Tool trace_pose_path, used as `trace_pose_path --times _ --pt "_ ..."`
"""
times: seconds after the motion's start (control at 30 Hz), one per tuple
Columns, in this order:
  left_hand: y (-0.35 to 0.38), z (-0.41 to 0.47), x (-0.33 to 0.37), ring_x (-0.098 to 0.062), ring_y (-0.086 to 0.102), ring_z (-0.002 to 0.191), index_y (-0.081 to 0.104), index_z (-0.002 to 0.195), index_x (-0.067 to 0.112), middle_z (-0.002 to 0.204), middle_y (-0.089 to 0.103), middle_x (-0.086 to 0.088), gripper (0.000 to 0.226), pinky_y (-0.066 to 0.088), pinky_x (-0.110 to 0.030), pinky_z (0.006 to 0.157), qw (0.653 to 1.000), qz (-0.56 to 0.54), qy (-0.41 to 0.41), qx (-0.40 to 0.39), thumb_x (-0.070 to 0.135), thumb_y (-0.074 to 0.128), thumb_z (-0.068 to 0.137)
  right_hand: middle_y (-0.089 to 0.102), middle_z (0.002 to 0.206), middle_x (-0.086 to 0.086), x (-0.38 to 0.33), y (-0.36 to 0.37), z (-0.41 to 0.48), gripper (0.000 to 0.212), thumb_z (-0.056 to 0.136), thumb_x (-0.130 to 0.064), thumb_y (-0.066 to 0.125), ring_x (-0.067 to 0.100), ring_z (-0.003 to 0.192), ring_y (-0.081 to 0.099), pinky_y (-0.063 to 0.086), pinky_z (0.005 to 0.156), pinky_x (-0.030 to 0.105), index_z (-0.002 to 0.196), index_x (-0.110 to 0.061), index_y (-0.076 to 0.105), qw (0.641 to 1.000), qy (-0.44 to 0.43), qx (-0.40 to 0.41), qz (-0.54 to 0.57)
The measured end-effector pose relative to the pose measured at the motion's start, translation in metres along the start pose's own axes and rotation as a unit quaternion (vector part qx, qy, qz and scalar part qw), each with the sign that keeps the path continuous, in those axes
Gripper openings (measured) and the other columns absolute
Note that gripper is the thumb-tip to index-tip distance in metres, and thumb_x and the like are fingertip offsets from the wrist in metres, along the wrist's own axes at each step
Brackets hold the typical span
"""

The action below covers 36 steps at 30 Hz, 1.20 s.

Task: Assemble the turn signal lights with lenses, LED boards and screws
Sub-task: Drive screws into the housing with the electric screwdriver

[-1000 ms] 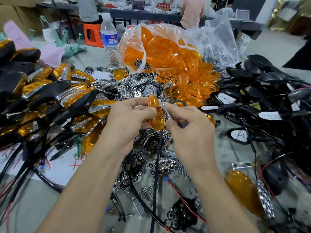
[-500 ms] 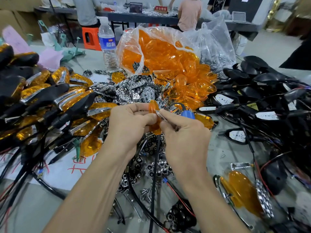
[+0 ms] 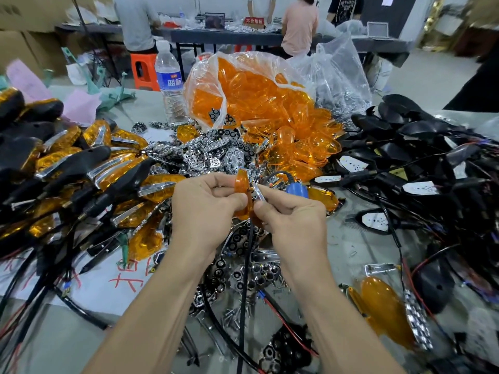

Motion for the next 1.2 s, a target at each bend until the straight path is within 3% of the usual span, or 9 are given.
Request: trace_pose_path --times 0.2,0.4,0.5,0.7,0.87,0.93,1.03,1.13,1.2 --pt "-0.003 0.0 0.0 -0.025 0.078 0.071 0.076 0.078 0.016 0.076 0.079 -0.007 0.034 0.065 -0.04 0.069 1.0 0.004 -0.016 0.009 -0.018 0.075 0.075 0.079 0.103 -0.015 -0.008 -0.001 -0.008 0.031 0.09 -0.005 0.078 0.0 0.098 0.074 0.061 0.091 0.031 0.102 -0.034 0.077 0.996 -0.041 0.034 -0.077" --pt "0.001 -0.007 -0.004 -0.014 0.077 0.068 0.077 0.073 0.026 0.071 0.078 0.006 0.03 0.063 -0.038 0.07 0.997 0.031 -0.005 0.065 -0.004 0.079 0.07 0.074 0.093 -0.029 -0.014 0.0 -0.011 0.028 0.091 -0.005 0.077 -0.012 0.091 0.071 0.055 0.082 0.01 0.112 -0.023 0.08 0.99 -0.057 0.054 -0.113" --pt "0.001 -0.009 -0.006 -0.017 0.078 0.07 0.078 0.077 0.039 0.072 0.078 0.003 0.038 0.062 -0.037 0.071 0.997 0.001 -0.03 0.065 0.003 0.079 0.064 0.073 0.086 -0.032 -0.01 -0.001 -0.01 0.029 0.09 -0.005 0.077 -0.011 0.087 0.071 0.055 0.079 0.01 0.109 -0.026 0.081 0.991 -0.044 0.05 -0.112" --pt "-0.001 -0.004 -0.018 -0.023 0.076 0.065 0.075 0.075 0.008 0.075 0.078 -0.012 0.029 0.059 -0.029 0.054 0.986 -0.082 -0.143 0.024 -0.02 0.071 0.077 0.078 0.098 -0.022 -0.019 0.002 -0.003 0.029 0.09 -0.008 0.078 -0.013 0.09 0.069 0.054 0.085 0.01 0.111 -0.029 0.081 0.98 -0.052 0.007 -0.192" --pt "-0.004 -0.004 -0.019 -0.018 0.073 0.058 0.072 0.079 0.003 0.071 0.077 -0.01 0.025 0.056 -0.024 0.05 0.979 -0.113 -0.168 0.019 -0.021 0.068 0.079 0.078 0.106 -0.015 -0.027 0.008 -0.004 0.028 0.093 -0.014 0.077 -0.011 0.092 0.067 0.036 0.078 -0.007 0.116 -0.029 0.079 0.954 -0.084 0.003 -0.288" --pt "-0.002 -0.006 -0.019 -0.02 0.074 0.062 0.073 0.08 0.004 0.074 0.078 -0.011 0.025 0.057 -0.024 0.052 0.981 -0.112 -0.156 0.029 -0.021 0.069 0.079 0.079 0.106 -0.015 -0.027 0.01 -0.005 0.028 0.095 -0.016 0.075 -0.001 0.095 0.068 0.045 0.084 0.001 0.119 -0.029 0.079 0.953 -0.085 -0.002 -0.292" --pt "-0.004 -0.006 -0.014 -0.013 0.073 0.06 0.074 0.082 0.007 0.073 0.078 -0.007 0.029 0.054 -0.018 0.052 0.987 -0.097 -0.111 0.064 -0.021 0.07 0.078 0.076 0.096 -0.022 -0.027 0.016 -0.008 0.027 0.096 -0.019 0.072 0.006 0.093 0.068 0.057 0.091 0.032 0.12 -0.031 0.078 0.958 -0.08 0.009 -0.274" --pt "-0.008 -0.005 -0.004 -0.014 0.076 0.066 0.073 0.081 0.016 0.075 0.079 -0.003 0.032 0.053 -0.019 0.053 0.993 -0.048 -0.049 0.092 -0.016 0.074 0.078 0.069 0.082 -0.038 -0.035 0.024 -0.01 0.037 0.093 -0.016 0.075 0.013 0.095 0.074 0.06 0.082 0.034 0.112 -0.048 0.071 0.975 -0.094 0.017 -0.2" --pt "-0.01 -0.005 0.002 -0.02 0.078 0.071 0.073 0.08 0.019 0.076 0.079 -0.001 0.033 0.057 -0.027 0.059 0.995 -0.005 -0.024 0.092 -0.013 0.076 0.077 0.066 0.093 -0.037 -0.034 0.024 -0.008 0.059 0.091 -0.011 0.075 0.02 0.098 0.072 0.061 0.08 0.037 0.105 -0.065 0.054 0.981 -0.094 -0.004 -0.171"
Point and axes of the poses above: each hand's wrist, its own z-axis towards the middle knuckle, its own y-axis out of the palm, x = y × z, the point moved 9 cm from there along z, towards the middle knuckle
